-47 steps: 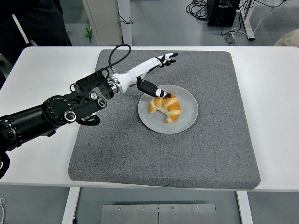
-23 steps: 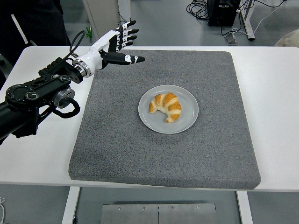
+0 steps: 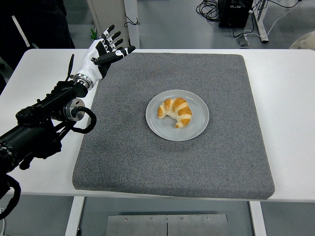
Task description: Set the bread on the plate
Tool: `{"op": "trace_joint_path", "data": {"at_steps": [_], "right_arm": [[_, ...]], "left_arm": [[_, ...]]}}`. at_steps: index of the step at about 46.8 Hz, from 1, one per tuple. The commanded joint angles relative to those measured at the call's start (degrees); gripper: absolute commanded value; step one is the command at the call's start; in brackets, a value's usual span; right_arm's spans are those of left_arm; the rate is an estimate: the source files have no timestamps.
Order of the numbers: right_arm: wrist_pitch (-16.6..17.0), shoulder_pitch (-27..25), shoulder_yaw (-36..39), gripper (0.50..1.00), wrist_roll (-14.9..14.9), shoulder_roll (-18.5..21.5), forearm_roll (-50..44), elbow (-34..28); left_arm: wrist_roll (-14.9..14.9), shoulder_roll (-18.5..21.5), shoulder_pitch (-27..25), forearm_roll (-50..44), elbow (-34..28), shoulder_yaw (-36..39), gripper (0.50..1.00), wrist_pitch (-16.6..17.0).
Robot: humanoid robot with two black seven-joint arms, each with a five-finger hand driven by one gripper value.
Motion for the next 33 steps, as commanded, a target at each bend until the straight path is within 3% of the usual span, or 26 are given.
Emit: {"op": "trace_joint_path", "data": {"at_steps": [1,21,24,28,33], "right_arm": [[0.0,0.0,0.0,1.000,0.0,0.0,0.0,0.0],[0.0,0.3,0.1,1.000,0.0,0.0,0.0,0.1],[0.0,0.4,0.2,1.000,0.0,0.0,0.0,0.1],[0.0,0.5,0.0,1.000,0.0,0.0,0.0,0.1],[0.0,0.4,0.0,1.000,0.0,0.0,0.0,0.1]], "left_arm": [[0.0,-2.1,-0.2,-0.7,1.9,-2.0,0.971,0.3],[-1.4,-3.4,0.3,-4.3,6.5,-11.2,0.969,0.1],[-2.4,-3.4,0.3,-4.3,7.3,-12.5,0.969,-1.3],[-3.1,-3.4,0.6,-4.8,9.0,-13.9,0.969,-6.0],[-3.1,-3.5,0.7,-6.1,11.5,-14.3,0.969,-7.3]]}}
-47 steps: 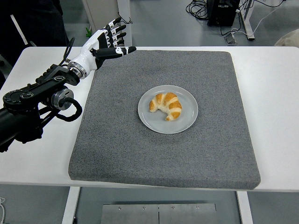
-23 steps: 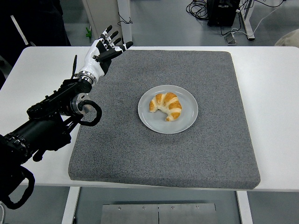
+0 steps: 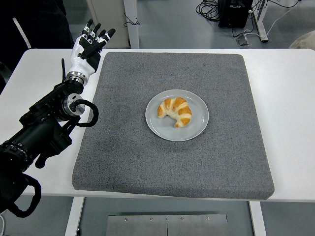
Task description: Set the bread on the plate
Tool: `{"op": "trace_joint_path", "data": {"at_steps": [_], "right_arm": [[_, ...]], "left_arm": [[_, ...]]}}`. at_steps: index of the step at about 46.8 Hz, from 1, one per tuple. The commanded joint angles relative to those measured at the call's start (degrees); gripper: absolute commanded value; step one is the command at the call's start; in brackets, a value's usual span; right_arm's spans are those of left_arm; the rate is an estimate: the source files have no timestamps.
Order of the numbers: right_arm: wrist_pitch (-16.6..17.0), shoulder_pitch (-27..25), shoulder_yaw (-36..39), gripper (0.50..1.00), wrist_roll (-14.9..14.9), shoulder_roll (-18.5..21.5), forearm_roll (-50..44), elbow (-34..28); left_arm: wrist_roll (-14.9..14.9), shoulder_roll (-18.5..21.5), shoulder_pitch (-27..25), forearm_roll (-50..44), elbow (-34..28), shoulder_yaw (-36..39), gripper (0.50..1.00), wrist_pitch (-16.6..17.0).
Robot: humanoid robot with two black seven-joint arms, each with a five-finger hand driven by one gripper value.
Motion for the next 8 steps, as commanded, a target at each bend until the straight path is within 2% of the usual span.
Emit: {"op": "trace_joint_path", "data": {"at_steps": [1,8], "right_arm": [[0.0,0.0,0.0,1.000,0.0,0.0,0.0,0.0],[0.1,0.0,-0.1,1.000,0.0,0.0,0.0,0.1]], "left_arm": [[0.1,-0.1,0.0,-0.8,1.6,-0.1,0.969,-0.4],[0.2,-0.1,-0.1,-1.2,1.6,-0.2,0.969,-0.4]]}}
